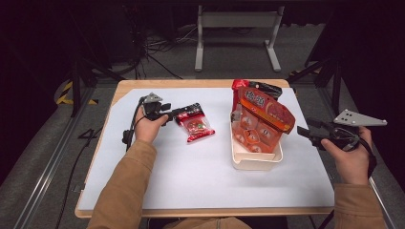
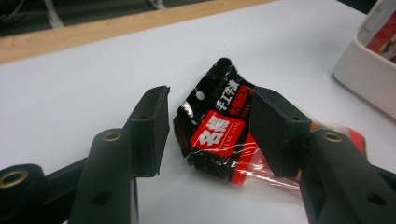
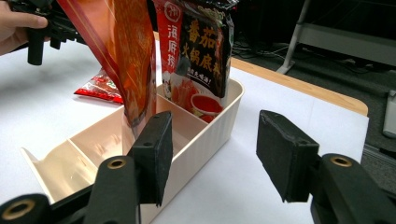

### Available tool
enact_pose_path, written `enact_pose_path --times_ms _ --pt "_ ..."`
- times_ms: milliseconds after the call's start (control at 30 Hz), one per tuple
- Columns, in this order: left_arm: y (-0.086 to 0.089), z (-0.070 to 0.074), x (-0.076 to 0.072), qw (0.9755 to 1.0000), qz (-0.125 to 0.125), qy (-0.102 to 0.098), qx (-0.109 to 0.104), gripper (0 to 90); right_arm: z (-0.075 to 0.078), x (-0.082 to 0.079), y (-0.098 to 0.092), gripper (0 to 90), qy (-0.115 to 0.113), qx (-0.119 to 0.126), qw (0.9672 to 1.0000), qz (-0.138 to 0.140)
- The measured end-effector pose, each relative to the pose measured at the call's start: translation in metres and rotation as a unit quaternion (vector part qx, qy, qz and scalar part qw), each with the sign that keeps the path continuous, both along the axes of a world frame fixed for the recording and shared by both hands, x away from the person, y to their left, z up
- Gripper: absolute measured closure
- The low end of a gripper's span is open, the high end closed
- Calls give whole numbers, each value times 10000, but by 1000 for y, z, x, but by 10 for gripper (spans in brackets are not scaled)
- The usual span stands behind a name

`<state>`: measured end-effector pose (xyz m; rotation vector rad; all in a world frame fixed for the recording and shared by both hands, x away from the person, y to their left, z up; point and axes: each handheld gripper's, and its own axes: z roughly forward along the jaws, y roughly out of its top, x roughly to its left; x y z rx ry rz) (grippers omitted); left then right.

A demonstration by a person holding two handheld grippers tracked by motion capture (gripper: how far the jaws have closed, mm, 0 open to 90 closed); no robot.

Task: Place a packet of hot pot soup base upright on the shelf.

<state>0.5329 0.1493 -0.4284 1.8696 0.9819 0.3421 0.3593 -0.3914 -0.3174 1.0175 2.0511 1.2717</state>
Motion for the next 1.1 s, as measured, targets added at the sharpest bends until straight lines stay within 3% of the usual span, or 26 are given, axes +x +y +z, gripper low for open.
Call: enact_pose_path --times_ms 67,267,700,733,933,1100 --pt "1 -5 3 9999 36 99 63 483 -1 0 -1 470 -3 -11 10000 -21" --pt "-1 -13 9 9993 141 348 -18 483 -5 -2 -3 469 58 -29 10000 -48" --pt "-4 -24 18 9972 343 641 -149 454 -10 -1 -3 458 160 -24 9998 -70" --pt "-7 -24 22 9960 226 861 26 436 -10 -1 -2 454 163 -24 9998 -62" --pt "-16 -23 24 9955 105 940 60 494 -11 2 -1 446 175 -8 9998 -21" --pt "-16 -26 26 9935 -42 1128 -133 614 -13 2 -3 439 207 16 9998 -22"
